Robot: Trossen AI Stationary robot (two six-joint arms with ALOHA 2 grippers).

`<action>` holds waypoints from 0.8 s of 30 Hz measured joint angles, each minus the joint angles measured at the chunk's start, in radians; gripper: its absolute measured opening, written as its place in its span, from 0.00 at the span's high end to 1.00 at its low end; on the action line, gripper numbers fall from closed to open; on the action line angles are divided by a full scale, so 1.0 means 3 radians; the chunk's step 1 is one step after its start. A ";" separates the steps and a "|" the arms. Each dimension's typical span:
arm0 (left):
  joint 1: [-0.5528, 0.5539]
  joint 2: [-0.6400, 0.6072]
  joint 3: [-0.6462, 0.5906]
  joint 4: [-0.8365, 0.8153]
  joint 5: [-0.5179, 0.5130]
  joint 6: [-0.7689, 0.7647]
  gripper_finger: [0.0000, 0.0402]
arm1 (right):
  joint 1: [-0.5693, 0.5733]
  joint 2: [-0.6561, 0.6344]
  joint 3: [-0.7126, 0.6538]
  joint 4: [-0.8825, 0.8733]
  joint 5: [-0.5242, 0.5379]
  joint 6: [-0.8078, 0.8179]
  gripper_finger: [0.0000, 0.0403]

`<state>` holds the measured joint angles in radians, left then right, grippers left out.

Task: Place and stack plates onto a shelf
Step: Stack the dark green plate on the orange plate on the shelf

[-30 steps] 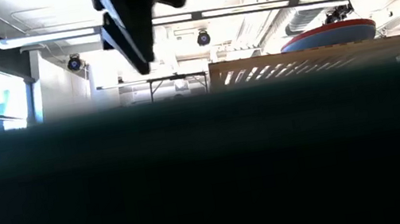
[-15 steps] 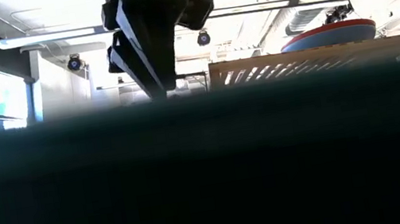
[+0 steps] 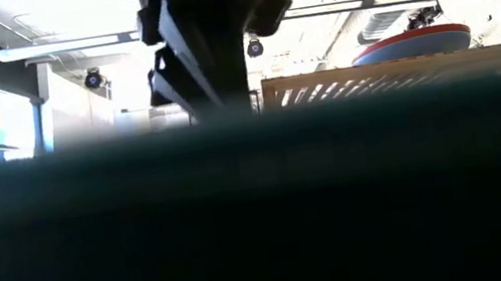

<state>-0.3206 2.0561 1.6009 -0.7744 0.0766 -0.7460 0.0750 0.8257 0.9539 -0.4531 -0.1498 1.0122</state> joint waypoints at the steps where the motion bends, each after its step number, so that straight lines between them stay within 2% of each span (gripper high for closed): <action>1: -0.0005 0.0022 -0.0001 -0.0022 0.0000 -0.0016 0.71 | 0.0000 0.0000 0.0000 -0.0001 0.0000 0.0000 0.72; 24: -0.0040 0.0309 -0.0010 0.0099 -0.0011 -0.0127 0.71 | 0.0000 0.0000 0.0000 -0.0124 0.0003 0.0000 0.72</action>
<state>-0.3325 2.1486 1.5978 -0.7446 0.0734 -0.7841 0.0750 0.8257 0.9539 -0.4903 -0.1490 1.0122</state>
